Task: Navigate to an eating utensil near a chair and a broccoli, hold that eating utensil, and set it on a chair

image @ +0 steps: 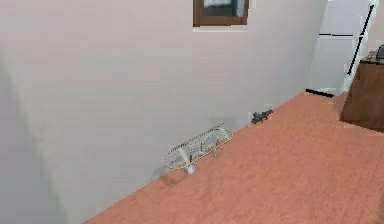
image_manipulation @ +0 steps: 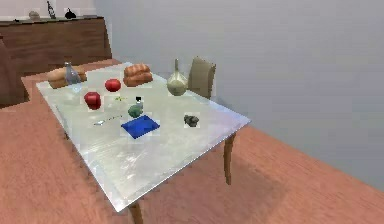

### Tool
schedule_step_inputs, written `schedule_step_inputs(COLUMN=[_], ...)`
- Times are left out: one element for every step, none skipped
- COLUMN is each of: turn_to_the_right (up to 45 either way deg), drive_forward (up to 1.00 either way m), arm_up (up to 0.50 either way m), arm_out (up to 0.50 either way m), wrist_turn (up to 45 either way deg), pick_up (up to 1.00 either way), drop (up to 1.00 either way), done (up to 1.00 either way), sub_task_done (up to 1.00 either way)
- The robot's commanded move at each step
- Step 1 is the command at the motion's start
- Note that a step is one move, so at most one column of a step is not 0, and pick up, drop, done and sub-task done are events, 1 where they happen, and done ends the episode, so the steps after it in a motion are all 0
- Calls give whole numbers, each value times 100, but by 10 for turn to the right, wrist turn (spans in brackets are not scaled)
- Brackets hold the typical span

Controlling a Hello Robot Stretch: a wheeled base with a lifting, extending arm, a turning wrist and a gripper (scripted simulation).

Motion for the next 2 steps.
schedule_step_inputs(turn_to_the_right=[150, 0], drive_forward=[0, 30], arm_up=[0, 0], arm_out=[0, 0], wrist_turn=[0, 0], pick_up=[0, 0], drop=[0, 0], done=[0, 0], sub_task_done=[0, 0])
